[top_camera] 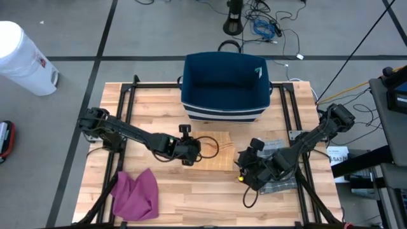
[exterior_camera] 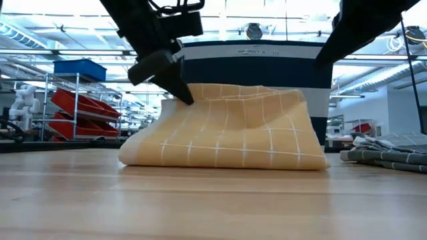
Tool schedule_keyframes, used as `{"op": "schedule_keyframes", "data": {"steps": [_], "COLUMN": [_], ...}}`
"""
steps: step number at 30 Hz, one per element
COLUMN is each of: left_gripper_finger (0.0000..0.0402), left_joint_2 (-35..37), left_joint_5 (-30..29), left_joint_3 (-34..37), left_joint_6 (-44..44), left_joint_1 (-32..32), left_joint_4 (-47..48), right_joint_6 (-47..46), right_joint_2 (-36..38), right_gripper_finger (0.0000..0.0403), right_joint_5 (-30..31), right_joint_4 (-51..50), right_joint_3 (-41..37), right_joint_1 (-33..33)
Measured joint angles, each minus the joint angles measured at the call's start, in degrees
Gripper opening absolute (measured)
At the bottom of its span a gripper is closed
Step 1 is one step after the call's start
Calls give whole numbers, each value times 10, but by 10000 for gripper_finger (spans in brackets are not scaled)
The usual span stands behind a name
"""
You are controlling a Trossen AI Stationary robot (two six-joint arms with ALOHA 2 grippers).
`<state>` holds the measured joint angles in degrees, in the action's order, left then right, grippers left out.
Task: Fold towel
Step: Fold the orange patterned towel
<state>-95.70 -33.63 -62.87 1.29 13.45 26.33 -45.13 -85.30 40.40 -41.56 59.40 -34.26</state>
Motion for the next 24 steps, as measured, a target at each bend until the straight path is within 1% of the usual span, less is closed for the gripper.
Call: {"op": "schedule_keyframes", "data": {"steps": [4, 10, 15, 20, 22, 24], "left_gripper_finger": [6, 11, 28, 34, 46, 67], "left_joint_2": [0, 0, 0, -8, -20, -30], "left_joint_5": [5, 58, 60, 97, 124, 135], "left_joint_3": [0, 0, 0, 0, 0, 0], "left_joint_6": [-21, -70, -99, -93, -80, -74], "left_joint_1": [-16, -52, -74, -80, -79, -76], "left_joint_4": [-5, -4, -3, -8, -16, -24], "right_joint_6": [-23, -23, -23, -22, -22, -22], "right_joint_2": [0, 0, -10, -29, -35, -38], "right_gripper_finger": [184, 183, 183, 183, 183, 183], "right_joint_5": [2, 2, 1, 0, 0, 3], "right_joint_4": [2, 32, 45, 66, 74, 80], "right_joint_3": [0, 0, 0, 0, 0, 0], "right_joint_1": [-18, -41, -52, -63, -66, -73]}}
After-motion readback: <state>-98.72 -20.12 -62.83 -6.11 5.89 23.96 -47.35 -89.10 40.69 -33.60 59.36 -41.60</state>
